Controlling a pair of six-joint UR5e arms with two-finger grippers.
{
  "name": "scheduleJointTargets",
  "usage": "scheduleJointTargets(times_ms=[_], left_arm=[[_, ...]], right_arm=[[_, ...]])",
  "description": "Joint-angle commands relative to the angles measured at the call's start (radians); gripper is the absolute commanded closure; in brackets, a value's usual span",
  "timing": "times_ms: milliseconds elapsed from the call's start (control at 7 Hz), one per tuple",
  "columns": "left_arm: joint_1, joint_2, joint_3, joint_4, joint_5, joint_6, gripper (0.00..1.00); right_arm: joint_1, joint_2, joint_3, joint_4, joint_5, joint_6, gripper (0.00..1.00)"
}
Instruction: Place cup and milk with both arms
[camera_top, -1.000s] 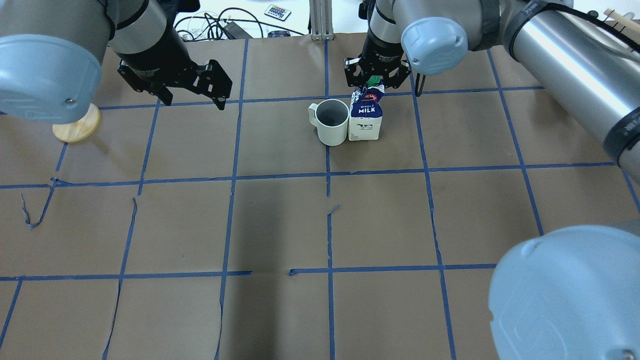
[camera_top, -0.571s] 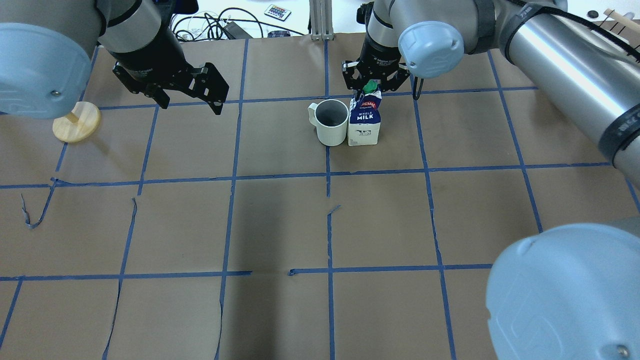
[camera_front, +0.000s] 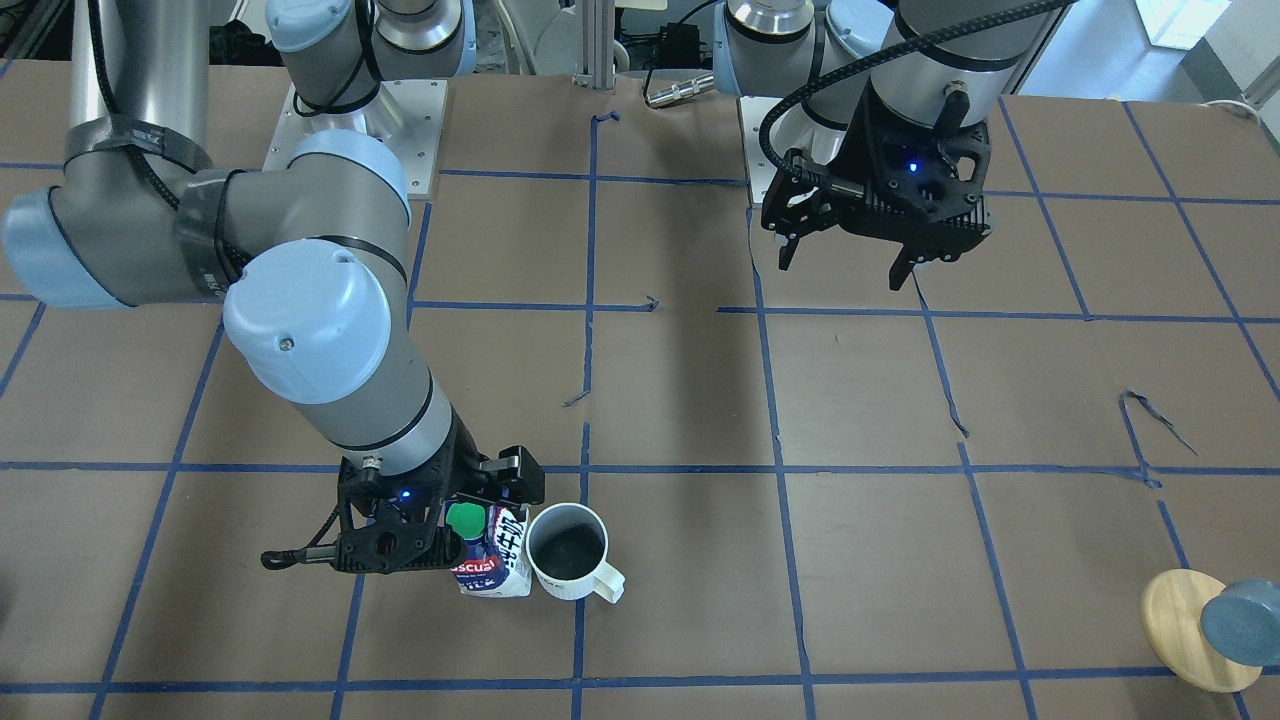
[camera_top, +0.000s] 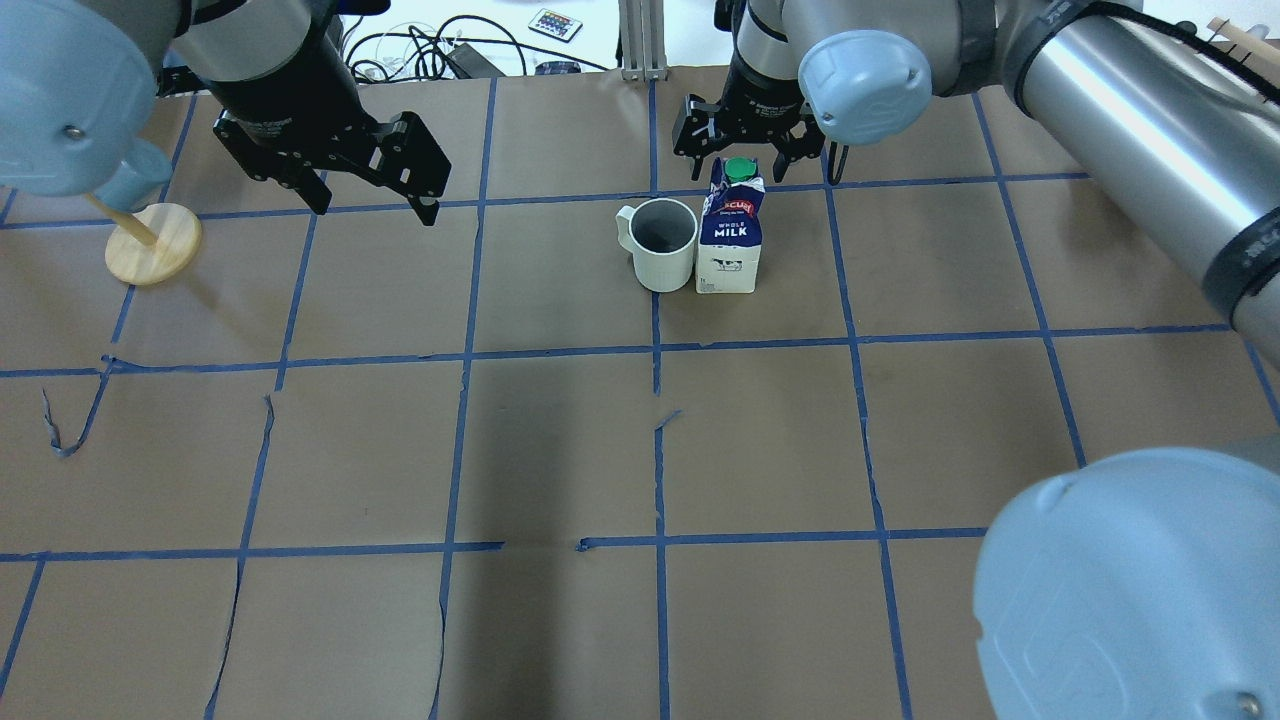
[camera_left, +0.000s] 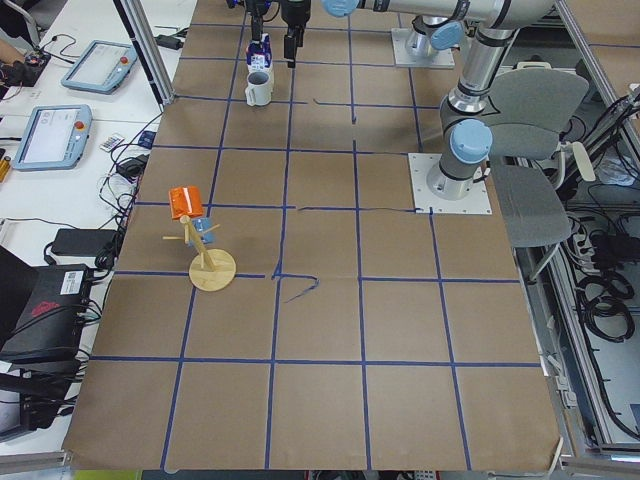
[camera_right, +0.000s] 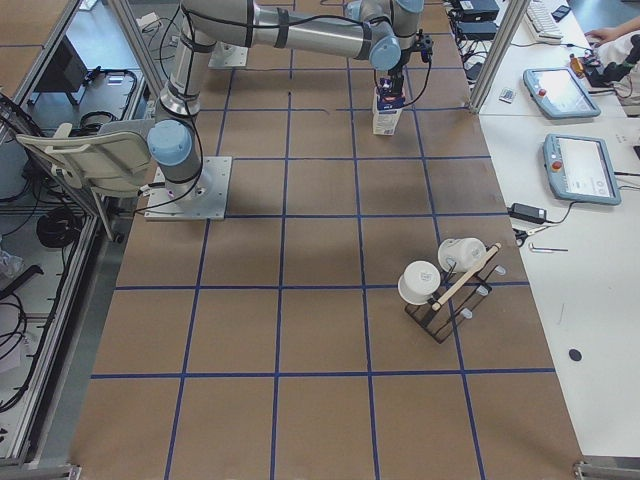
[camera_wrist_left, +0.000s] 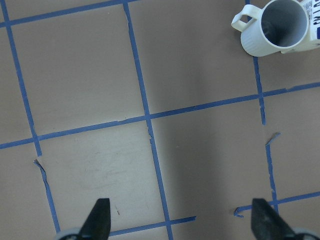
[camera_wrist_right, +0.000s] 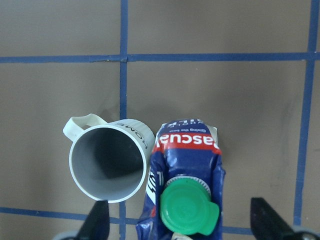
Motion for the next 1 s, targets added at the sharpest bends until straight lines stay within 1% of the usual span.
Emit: scheduleJointTargets(times_ms=[0, 143, 286, 429, 571, 714, 857], left_arm=[[0.008, 0.006, -0.006, -0.001, -0.001, 0.001, 0.00], [0.008, 0.007, -0.006, -0.001, 0.000, 0.000, 0.00], [0.008, 0.007, -0.007, -0.001, 0.000, 0.001, 0.00], [0.008, 0.007, -0.007, -0.002, 0.000, 0.001, 0.00], [0.008, 0.009, -0.007, -0.002, 0.002, 0.001, 0.00], [0.008, 0.009, -0.007, -0.002, 0.002, 0.001, 0.00], [0.008, 0.009, -0.007, -0.002, 0.002, 0.001, 0.00]], right_arm=[[-0.022, -0.089, -0.029, 0.105, -0.098, -0.124, 0.00], [-0.066, -0.186, 0.037, 0.120, -0.100, -0.198, 0.00], [-0.121, -0.326, 0.176, 0.119, -0.097, -0.294, 0.00], [-0.134, -0.470, 0.302, 0.119, -0.103, -0.310, 0.00], [-0.140, -0.510, 0.330, 0.119, -0.102, -0.313, 0.00], [-0.134, -0.510, 0.314, 0.122, -0.087, -0.313, 0.00], [-0.131, -0.510, 0.296, 0.162, -0.078, -0.310, 0.00]])
